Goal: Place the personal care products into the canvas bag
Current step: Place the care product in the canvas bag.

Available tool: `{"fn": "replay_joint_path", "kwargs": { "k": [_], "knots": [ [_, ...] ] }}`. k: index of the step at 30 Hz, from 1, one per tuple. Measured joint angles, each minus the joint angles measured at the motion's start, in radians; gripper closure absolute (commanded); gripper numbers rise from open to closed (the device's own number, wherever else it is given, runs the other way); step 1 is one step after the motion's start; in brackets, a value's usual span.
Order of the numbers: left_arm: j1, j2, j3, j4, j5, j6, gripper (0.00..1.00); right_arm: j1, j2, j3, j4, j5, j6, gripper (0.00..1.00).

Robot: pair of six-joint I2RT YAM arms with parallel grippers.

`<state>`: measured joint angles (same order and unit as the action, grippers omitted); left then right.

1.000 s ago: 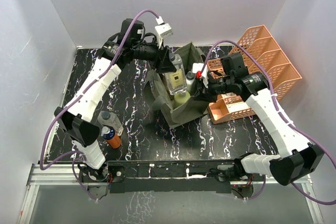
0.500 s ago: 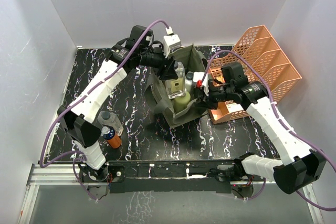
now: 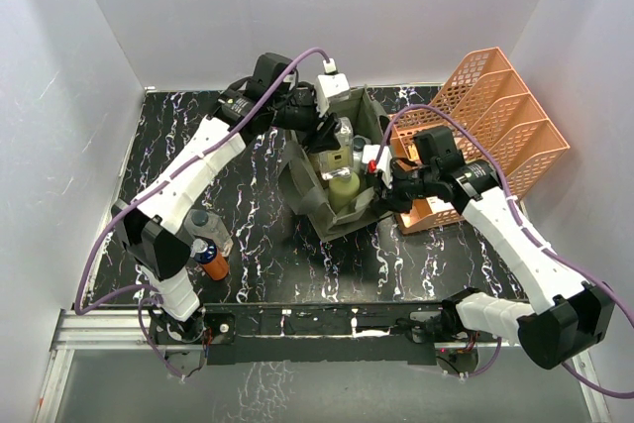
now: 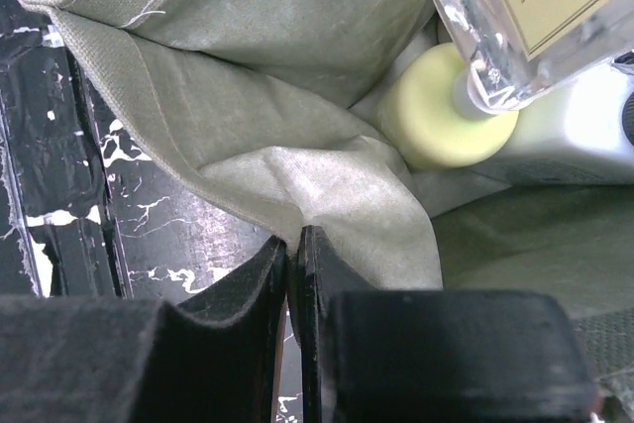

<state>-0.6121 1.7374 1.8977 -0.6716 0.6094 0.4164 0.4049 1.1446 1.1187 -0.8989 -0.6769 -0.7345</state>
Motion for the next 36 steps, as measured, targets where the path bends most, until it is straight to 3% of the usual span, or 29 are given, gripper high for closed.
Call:
{"fn": "replay_joint_path", "kwargs": {
  "k": [18,27,36],
  "knots": [
    [-0.026,0.0,0.008,-0.005,-0.014,0.038,1.0,0.0,0.082,0.229,-0.047,-0.004,0.022,0.9],
    [-0.026,0.009,0.089,-0.16,0.013,0.035,1.0,0.0,0.106,0.26,-0.06,-0.005,0.029,0.9],
    [-0.027,0.009,0.085,-0.162,0.101,-0.047,1.0,0.0,0.11,0.267,-0.07,-0.007,0.029,0.9]
  ]
}}
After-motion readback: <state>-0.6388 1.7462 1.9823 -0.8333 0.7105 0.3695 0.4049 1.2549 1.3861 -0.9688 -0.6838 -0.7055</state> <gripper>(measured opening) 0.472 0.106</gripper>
